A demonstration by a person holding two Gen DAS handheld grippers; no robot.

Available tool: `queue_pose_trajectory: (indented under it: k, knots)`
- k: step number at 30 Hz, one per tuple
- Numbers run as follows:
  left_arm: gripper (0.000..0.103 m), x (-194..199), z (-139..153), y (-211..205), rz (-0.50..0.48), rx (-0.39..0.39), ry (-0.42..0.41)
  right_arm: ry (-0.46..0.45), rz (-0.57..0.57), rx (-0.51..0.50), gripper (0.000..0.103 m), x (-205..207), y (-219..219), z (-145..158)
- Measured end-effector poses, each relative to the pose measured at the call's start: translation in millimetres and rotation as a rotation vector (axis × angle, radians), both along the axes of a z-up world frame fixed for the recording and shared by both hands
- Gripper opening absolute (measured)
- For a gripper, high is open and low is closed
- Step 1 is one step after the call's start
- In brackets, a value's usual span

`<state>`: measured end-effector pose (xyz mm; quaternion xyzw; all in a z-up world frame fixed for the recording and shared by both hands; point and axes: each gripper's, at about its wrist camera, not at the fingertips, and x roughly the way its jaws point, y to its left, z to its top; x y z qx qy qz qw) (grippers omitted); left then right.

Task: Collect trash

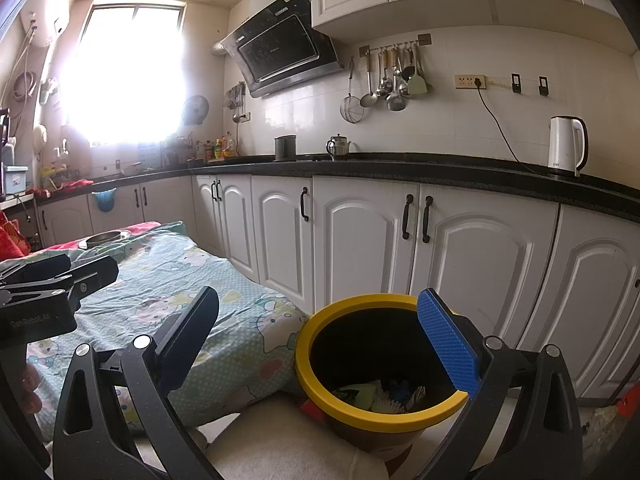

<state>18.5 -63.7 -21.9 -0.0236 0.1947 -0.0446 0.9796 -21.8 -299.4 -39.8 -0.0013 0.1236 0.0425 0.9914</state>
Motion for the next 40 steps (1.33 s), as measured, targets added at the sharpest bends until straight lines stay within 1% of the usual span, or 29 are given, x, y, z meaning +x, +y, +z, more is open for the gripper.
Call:
queue_pose_trajectory:
  k: [21, 28, 32, 33, 35, 36, 37, 38, 39, 40]
  knots:
    - [0.092, 1.6, 2.6, 1.5, 0.012, 0.009, 0.000, 0.012, -0.013, 0.005, 0.097, 1.6, -2.5, -4.1]
    - [0.092, 7.3, -3.5, 2.2, 0.015, 0.000, 0.034, 0.027, -0.025, 0.007, 0.097, 3.7, -3.6, -4.6]
    - [0.092, 11.5, -2.7, 14.9, 0.037, -0.037, 0.076, 0.043, -0.014, -0.008, 0.097, 9.3, 0.6, -3.4]
    - [0.092, 11.2, -2.3, 21.6, 0.050, -0.053, 0.088, 0.041, -0.001, -0.013, 0.097, 10.1, 3.8, -1.4]
    - [0.092, 10.2, -2.0, 53.1, 0.111, -0.100, 0.137, 0.039, 0.020, -0.022, 0.097, 14.5, 11.2, 4.3]
    - [0.092, 8.3, -2.7, 69.4, 0.145, -0.112, 0.155, 0.044, 0.064, -0.029, 0.097, 18.7, 23.4, 9.9]
    - [0.092, 5.1, -3.9, 96.1, 0.208, -0.123, 0.180, 0.048, 0.102, -0.035, 0.097, 23.4, 35.0, 15.3]
    - [0.092, 0.1, -5.5, 127.4, 0.293, -0.131, 0.199, 0.056, 0.167, -0.038, 0.097, 28.2, 54.2, 20.8]
    - [0.092, -4.5, -7.4, 153.3, 0.376, -0.128, 0.219, 0.070, 0.262, -0.036, 0.097, 32.8, 80.0, 26.1]
    - [0.092, -9.8, -9.5, 181.6, 0.466, -0.120, 0.244, 0.080, 0.327, -0.042, 0.097, 35.5, 101.9, 29.0]
